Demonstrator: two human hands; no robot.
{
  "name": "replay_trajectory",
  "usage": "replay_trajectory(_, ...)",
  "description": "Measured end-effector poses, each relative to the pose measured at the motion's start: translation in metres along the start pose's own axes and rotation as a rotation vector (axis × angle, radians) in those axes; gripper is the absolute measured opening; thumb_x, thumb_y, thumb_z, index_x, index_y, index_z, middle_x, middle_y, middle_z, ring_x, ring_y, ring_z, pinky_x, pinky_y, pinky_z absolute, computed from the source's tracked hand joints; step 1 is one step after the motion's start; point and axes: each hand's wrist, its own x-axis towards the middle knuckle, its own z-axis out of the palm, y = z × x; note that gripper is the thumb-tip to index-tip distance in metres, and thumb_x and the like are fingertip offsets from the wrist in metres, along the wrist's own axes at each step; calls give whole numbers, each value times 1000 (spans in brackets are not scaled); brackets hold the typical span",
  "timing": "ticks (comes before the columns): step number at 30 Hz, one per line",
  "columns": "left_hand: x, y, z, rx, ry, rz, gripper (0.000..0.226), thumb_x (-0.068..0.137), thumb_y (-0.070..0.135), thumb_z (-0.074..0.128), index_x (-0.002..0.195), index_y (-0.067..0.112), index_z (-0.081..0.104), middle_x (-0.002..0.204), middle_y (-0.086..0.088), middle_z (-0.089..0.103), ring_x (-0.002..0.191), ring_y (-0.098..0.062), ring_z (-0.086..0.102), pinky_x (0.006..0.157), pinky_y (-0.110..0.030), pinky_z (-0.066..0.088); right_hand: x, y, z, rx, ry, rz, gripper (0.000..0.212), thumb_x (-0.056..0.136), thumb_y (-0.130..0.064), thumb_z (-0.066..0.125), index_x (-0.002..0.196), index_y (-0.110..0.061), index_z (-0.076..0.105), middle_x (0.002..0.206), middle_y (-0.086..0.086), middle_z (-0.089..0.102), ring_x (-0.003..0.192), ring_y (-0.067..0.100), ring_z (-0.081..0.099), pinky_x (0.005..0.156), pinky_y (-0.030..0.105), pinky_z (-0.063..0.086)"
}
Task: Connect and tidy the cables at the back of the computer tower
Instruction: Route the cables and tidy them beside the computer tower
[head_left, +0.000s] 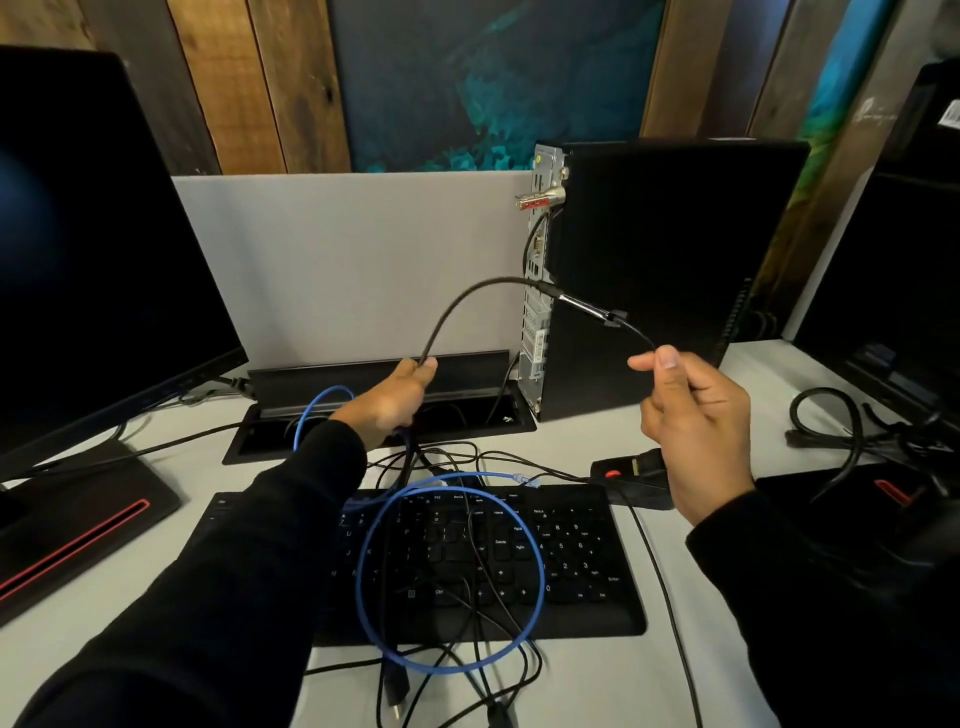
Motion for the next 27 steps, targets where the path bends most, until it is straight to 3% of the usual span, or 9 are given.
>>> replay_trajectory(3, -6, -7, -12, -107, 159, 89, 58, 99, 73, 28, 103, 23, 59, 91, -1, 65, 79, -22, 57, 85, -40, 43, 4, 12, -6, -44, 84, 89, 31, 108, -39, 47, 97, -24, 72, 52, -6, 32, 48, 14, 30, 50, 31, 30)
replay_trajectory(5, -11, -12, -19, -168, 405, 174, 56, 97, 70, 42, 67, 23, 43, 58, 7, 45, 58, -18, 41, 67, -34, 37, 8, 22, -12, -63, 164, 183, 32, 107, -42, 49, 95, -24, 73, 50, -6, 30, 46, 13, 29, 52, 31, 32)
replay_trajectory(8, -11, -16, -32, -410, 562, 207, 59, 94, 49, 64, 54, 23, 28, 48, 5, 25, 51, -19, 25, 63, -33, 34, 10, 37, -17, -98, 198, 288, 33, 105, -45, 54, 89, -25, 75, 51, -5, 31, 47, 13, 30, 58, 32, 34)
replay_trajectory(11, -12, -11, -47, -634, 655, 178, 44, 89, 37, 70, 61, 19, 41, 57, -4, 27, 54, -25, 28, 62, -33, 36, 8, 42, -11, -148, 127, 290, 30, 104, -44, 55, 90, -27, 77, 51, -22, 47, 61, 4, 41, 75, 32, 40)
replay_trajectory(13, -11, -7, -53, -698, 678, 116, 31, 94, 35, 65, 71, 22, 49, 61, -4, 35, 52, -21, 34, 56, -29, 40, 8, 40, -4, -153, 85, 275, 30, 104, -43, 56, 90, -27, 77, 51, -26, 50, 65, 0, 43, 71, 26, 39)
replay_trajectory(16, -9, -9, -57, -771, 617, 65, 45, 96, 55, 60, 66, 24, 48, 57, -1, 36, 55, -20, 37, 64, -31, 43, 8, 39, 2, -173, 13, 265, 21, 104, -36, 58, 99, -27, 75, 57, -26, 56, 67, 1, 47, 73, 27, 42)
replay_trajectory(21, -7, -25, -56, -644, 455, 223, 46, 92, 61, 62, 71, 27, 40, 61, 8, 27, 59, -13, 28, 67, -34, 32, 10, 37, -1, -215, -16, 244, 25, 104, -17, 57, 122, -30, 70, 75, -15, 58, 60, 6, 49, 69, 34, 49)
replay_trajectory(24, -4, -31, -53, -529, 557, 244, 47, 96, 52, 63, 69, 26, 36, 62, 7, 30, 59, -12, 30, 63, -32, 35, 13, 32, -4, -333, -79, 248, 25, 105, -17, 54, 114, -30, 74, 71, -21, 52, 67, 1, 47, 76, 34, 46)
replay_trajectory(27, 0, -34, -46, -331, 669, 251, 41, 98, 52, 59, 77, 17, 53, 66, 2, 46, 62, -13, 42, 63, -29, 38, 13, 24, -3, -353, -245, 412, 26, 105, -13, 51, 108, -23, 75, 69, -5, 51, 60, 9, 46, 55, 26, 44)
